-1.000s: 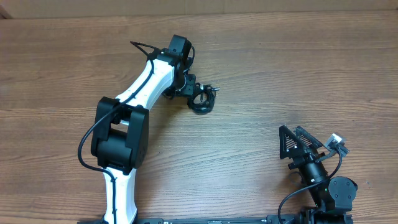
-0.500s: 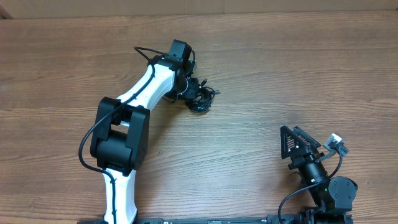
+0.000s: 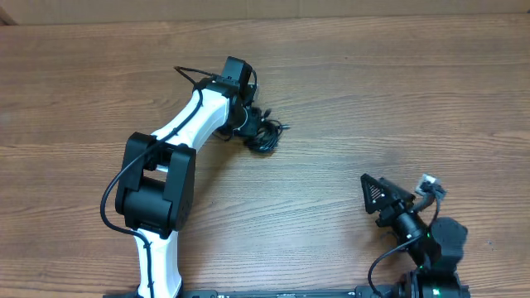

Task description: Untangle cables

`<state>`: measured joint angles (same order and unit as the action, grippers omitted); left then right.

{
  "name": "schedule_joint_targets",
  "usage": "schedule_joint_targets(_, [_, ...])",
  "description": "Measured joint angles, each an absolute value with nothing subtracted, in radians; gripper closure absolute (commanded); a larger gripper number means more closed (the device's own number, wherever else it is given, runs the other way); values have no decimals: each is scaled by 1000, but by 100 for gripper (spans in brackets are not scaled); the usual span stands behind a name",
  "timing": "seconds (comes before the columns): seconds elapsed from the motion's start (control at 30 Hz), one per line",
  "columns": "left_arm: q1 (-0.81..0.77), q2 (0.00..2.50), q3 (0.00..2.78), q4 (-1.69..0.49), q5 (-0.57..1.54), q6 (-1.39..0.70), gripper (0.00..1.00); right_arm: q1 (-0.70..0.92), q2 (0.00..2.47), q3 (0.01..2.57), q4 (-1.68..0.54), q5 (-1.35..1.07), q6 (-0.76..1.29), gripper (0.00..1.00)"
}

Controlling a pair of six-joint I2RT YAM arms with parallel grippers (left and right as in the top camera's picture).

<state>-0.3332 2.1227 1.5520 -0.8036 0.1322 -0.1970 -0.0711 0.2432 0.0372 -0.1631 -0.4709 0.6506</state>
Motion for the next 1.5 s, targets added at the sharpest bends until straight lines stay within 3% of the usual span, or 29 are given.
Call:
schedule_joint_targets(0.2, [-332,2118,1684,-880,57,-416,96,-71,436,230,-345,-438,598,19])
schedule_joint_targets(0.4, [-331,2077,1710,-917,55,-619,96,-71,639,341,-249,-537,591,19])
schedule_joint_targets(0.63, [-331,2075,1710,-897,142,-184,96,-68,859,342,13,-702,585,39])
schedule_joint_targets(0.9, [-331,2022,1710,-925,273,349,96,44,1078,342,362,-756,587,42])
schedule_joint_targets(0.97, [-331,1988,1710,-926,321,456,96,85,1128,343,433,-755,591,36])
schedule_joint_targets(1.07, [-331,1929,1710,-940,391,605,96,136,1202,343,513,-735,651,16])
schedule_joint_targets(1.23, [-331,1890,1719,-970,477,756,96,165,1288,343,647,-702,762,7])
schedule_joint_targets(1.27, [-331,1890,1720,-982,490,778,96,171,1298,343,671,-700,777,9])
schedule_joint_targets(1.4, [-332,1890,1720,-1010,522,839,96,202,1315,344,791,-690,810,37])
schedule_joint_targets(1.5, [-334,1890,1720,-1017,537,853,96,228,1318,348,862,-664,828,39])
